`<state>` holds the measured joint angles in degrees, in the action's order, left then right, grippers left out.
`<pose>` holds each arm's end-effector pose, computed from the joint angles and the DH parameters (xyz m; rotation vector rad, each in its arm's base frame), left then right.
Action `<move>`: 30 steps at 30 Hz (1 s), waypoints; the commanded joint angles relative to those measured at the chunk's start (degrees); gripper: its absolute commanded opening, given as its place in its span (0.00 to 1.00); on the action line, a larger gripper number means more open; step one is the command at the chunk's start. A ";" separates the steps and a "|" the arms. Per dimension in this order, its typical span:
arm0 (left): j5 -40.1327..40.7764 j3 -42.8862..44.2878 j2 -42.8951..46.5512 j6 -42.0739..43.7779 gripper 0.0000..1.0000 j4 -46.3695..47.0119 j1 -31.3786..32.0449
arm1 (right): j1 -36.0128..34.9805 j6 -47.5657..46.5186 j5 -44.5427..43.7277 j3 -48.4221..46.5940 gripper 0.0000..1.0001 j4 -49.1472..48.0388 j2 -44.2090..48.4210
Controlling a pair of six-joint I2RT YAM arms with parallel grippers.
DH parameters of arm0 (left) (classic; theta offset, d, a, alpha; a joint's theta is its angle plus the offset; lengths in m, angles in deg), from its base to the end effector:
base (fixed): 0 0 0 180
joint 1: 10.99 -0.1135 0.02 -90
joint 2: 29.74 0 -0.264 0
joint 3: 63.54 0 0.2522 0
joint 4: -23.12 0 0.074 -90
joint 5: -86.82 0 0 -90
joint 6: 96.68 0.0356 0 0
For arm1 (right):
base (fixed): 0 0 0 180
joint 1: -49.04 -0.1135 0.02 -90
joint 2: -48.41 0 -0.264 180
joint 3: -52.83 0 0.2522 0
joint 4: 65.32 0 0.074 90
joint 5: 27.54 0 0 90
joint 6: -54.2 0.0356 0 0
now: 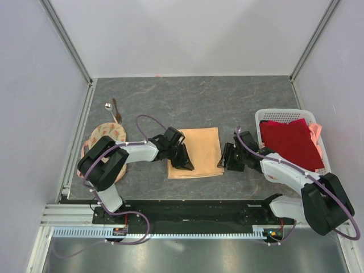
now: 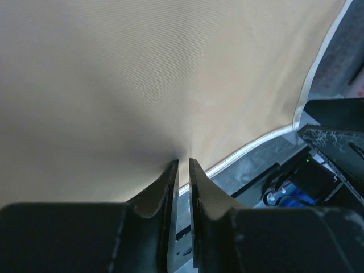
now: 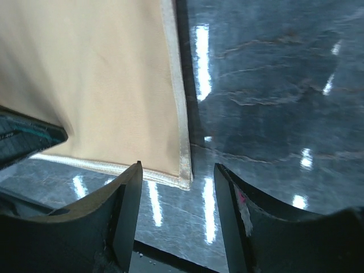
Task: Fold the napkin into a case and place the utensils inside
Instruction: Rotate the square-folded napkin at the center of the board, then pick up the top corner of the square-folded napkin from the center of the board.
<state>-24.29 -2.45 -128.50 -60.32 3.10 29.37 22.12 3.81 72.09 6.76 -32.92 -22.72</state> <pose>0.2334 -0.2151 0.1297 -0.1775 2.8606 -0.9700 0.1950 0.1057 0.1645 0.2315 2.6803 0.6200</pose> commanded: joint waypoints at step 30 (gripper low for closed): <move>7.13 -9.45 22.73 7.59 0.20 -16.41 -4.32 | 1.16 -0.94 2.59 4.98 0.39 -0.97 4.34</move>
<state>-18.19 -10.62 -108.50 -55.19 -12.31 25.52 23.12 2.15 73.29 11.30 -31.81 -19.03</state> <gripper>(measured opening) 0.204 0.393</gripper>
